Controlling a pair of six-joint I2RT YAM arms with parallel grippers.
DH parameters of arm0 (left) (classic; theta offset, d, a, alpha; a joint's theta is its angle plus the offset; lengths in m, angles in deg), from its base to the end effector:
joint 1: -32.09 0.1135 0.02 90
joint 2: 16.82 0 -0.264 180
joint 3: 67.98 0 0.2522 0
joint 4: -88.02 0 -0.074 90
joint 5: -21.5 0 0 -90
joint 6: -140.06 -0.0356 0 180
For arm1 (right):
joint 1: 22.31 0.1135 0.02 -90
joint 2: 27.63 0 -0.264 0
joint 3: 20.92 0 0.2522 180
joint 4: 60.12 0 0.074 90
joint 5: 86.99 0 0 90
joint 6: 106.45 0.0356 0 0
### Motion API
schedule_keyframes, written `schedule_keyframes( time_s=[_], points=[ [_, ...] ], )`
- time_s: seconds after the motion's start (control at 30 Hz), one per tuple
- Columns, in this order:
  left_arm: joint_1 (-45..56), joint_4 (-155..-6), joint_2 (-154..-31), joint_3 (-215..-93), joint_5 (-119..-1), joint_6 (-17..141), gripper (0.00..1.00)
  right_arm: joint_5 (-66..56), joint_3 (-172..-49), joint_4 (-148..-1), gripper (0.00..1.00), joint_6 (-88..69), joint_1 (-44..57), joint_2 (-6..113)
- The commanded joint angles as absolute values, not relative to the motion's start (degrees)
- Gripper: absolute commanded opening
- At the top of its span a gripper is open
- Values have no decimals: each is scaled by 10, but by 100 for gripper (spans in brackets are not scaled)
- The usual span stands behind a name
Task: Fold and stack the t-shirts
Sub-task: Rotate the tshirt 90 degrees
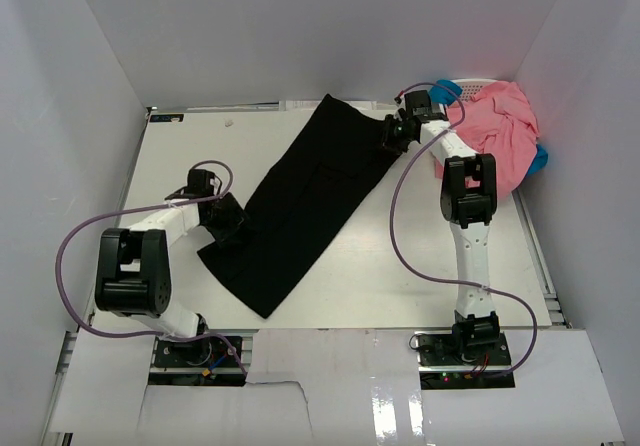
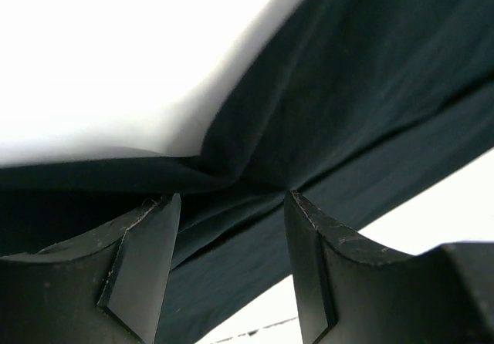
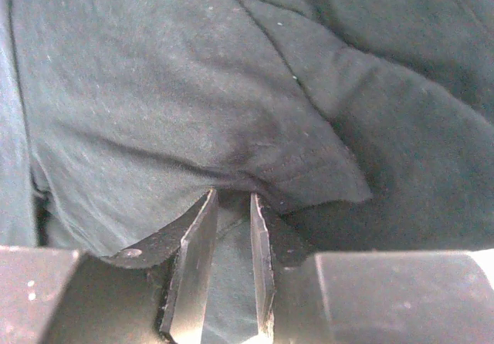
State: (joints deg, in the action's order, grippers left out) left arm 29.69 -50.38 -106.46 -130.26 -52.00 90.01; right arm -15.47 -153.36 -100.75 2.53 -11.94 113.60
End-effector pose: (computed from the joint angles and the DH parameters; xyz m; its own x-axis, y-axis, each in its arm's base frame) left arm 0.2805 -0.0219 0.1607 -0.8061 -0.5824 -0.1050 -0.4899 0.7562 -0.4337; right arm 0.5342 0.1092 0.1584 -0.8280 0.1621 -0.5368 -0.1103 0.8916 0.4392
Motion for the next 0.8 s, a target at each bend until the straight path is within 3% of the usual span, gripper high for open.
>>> schedule_keyframes(
  time_s=[0.0, 0.4, 0.77],
  points=[
    [266, -507, -1016, -1275, -486, 945, 67, -168, -1568, -1017, 31, 36, -127, 1181],
    [121, -510, -905, -1162, -466, 1064, 67, -244, -1641, -981, 32, 82, -137, 1237],
    [-30, -520, -875, -1151, -434, 1194, 67, -315, -1677, -912, 32, 146, -133, 1265]
  ],
)
